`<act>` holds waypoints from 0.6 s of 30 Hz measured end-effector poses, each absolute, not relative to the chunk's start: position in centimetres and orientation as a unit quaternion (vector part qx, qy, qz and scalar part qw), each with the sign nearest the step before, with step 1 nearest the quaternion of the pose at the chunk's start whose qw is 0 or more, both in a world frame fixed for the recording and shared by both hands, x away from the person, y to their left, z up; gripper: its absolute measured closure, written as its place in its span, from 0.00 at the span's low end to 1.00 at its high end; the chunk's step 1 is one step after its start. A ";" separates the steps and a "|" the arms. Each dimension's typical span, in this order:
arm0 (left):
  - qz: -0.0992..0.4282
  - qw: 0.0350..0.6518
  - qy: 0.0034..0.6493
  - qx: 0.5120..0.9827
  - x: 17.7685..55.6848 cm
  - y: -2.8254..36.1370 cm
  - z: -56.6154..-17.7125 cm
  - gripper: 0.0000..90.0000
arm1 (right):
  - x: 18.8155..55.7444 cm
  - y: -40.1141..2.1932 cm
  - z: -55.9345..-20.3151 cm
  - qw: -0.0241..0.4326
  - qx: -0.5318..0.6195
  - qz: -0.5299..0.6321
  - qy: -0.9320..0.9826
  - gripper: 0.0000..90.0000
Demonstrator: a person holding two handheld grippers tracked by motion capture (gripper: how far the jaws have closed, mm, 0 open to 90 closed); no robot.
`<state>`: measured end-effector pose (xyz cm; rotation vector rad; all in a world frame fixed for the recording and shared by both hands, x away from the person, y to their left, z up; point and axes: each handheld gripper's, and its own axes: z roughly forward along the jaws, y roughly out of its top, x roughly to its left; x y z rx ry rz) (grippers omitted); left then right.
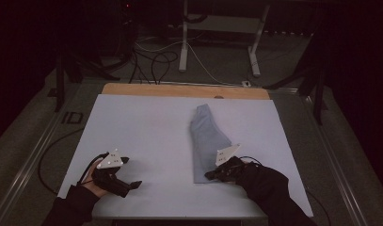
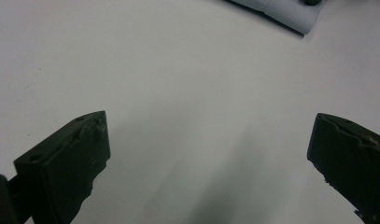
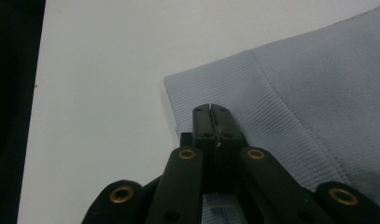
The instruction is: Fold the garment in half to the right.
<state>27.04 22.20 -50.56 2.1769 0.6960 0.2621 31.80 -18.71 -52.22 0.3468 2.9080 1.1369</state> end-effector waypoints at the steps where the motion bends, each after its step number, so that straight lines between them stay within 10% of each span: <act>1: 0.105 0.408 0.276 0.864 27.0 22.2 -50.6 0.00 | 31.9 -18.8 -52.2 0.001 0.109 0.361 0.926 1.00; 18: 0.108 0.410 0.274 0.863 26.9 22.3 -50.3 0.00 | 32.1 -18.6 -50.0 0.012 0.124 0.408 0.904 0.94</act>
